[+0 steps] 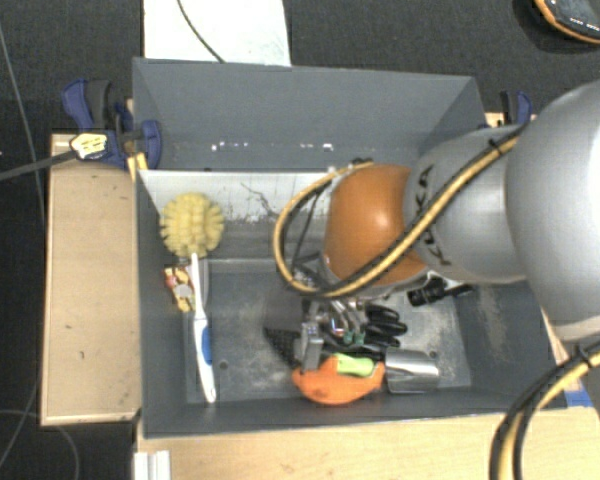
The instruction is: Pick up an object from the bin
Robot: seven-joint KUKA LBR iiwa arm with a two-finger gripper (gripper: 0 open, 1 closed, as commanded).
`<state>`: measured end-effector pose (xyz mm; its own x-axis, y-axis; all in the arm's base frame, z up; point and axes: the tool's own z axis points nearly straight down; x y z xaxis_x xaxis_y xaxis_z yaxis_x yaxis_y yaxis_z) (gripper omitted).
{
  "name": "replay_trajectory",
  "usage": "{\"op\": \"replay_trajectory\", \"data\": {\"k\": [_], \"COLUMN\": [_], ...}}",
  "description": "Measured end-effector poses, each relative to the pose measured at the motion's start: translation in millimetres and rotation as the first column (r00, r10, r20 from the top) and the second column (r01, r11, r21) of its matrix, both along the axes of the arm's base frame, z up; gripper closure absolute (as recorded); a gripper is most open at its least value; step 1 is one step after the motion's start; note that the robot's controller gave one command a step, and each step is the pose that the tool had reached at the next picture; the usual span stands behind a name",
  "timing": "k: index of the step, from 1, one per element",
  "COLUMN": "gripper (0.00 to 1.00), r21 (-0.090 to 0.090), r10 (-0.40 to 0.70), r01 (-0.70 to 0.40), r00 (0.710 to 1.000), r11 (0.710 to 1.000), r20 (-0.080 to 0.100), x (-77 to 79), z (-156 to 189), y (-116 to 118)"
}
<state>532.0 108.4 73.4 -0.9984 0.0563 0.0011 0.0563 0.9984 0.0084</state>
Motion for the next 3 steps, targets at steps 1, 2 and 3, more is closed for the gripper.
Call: {"op": "replay_trajectory", "data": {"k": [1, 2, 3], "gripper": [0.0, 1.0, 1.0], "r21": [-0.007, 0.001, 0.0], "r10": [0.193, -0.002, -0.003], "r01": [-0.193, 0.002, 0.003], "r00": [0.981, 1.0, 1.0], "r11": [0.981, 1.0, 1.0], "r20": [0.012, 0.011, 0.008], "x": [6.7, 3.9, 2.9], "z": [-1, 3, 2], "y": [40, -1, -1]}}
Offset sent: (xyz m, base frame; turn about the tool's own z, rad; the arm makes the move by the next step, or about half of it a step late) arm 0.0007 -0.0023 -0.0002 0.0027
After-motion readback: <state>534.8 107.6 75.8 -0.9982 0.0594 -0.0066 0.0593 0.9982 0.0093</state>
